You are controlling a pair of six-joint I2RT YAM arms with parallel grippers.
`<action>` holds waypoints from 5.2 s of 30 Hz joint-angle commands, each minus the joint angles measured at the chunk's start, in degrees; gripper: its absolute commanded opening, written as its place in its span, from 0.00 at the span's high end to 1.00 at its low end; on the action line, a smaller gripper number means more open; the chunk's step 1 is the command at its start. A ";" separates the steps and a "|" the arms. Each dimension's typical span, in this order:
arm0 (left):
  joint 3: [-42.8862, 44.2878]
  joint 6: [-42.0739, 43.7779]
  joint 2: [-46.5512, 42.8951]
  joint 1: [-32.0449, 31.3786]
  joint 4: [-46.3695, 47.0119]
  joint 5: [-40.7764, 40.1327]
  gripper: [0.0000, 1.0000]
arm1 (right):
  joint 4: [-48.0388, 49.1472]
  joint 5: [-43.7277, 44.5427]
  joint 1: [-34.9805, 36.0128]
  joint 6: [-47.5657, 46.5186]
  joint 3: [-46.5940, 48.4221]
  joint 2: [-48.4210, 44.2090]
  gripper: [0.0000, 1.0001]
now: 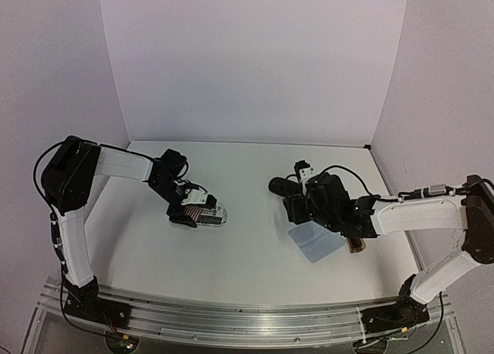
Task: Organize the sunglasses
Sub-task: Move the sunglasses case at the center of the board, then open the sunglasses case at the center of the board.
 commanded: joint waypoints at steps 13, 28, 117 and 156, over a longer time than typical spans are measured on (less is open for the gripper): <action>4.58 -3.80 -3.28 0.28 -5.21 1.69 0.00 | -17.29 -41.41 -27.15 -27.96 22.89 15.26 0.02; 3.89 -11.36 -12.22 0.28 -10.00 6.05 0.00 | -33.07 -44.16 -26.92 -41.95 52.00 42.39 0.02; -2.93 -88.30 -30.86 -3.85 50.74 45.77 0.72 | 27.83 -77.80 -5.60 -5.65 37.73 20.72 0.71; -1.74 -79.81 -32.63 -3.76 37.63 43.59 1.00 | 18.82 -51.20 -7.97 -7.45 23.24 8.34 0.42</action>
